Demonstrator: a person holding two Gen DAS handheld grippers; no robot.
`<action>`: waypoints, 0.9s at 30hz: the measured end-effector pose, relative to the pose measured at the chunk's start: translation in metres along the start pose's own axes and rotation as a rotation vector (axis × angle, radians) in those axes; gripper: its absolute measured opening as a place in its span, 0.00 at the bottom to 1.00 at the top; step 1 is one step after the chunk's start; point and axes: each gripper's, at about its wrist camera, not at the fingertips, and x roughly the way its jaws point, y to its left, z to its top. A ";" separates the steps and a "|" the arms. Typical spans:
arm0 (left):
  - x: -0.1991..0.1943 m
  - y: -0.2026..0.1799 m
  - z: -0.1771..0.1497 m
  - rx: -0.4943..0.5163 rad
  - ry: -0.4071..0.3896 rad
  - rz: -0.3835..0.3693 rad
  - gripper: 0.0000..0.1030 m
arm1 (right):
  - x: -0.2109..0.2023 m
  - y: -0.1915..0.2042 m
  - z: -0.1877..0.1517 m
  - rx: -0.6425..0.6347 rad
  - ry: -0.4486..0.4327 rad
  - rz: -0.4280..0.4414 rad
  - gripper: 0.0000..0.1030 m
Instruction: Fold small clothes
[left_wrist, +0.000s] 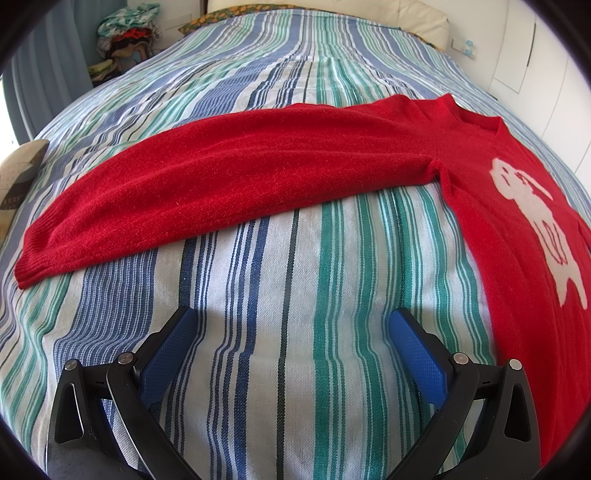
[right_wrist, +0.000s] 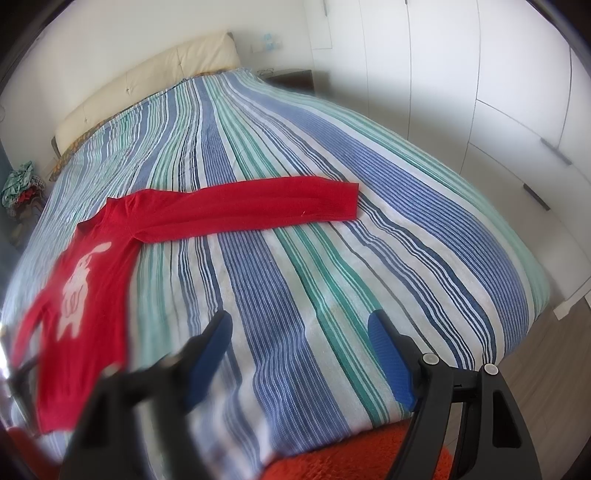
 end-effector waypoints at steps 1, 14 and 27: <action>0.000 0.000 0.000 0.000 0.000 0.000 1.00 | 0.000 0.000 0.001 0.001 0.001 -0.001 0.73; 0.000 0.000 0.000 0.000 0.000 0.000 1.00 | 0.001 -0.001 0.002 -0.001 0.004 -0.003 0.73; 0.000 0.000 0.000 0.000 0.001 0.000 1.00 | -0.002 -0.002 0.001 0.017 -0.004 0.000 0.73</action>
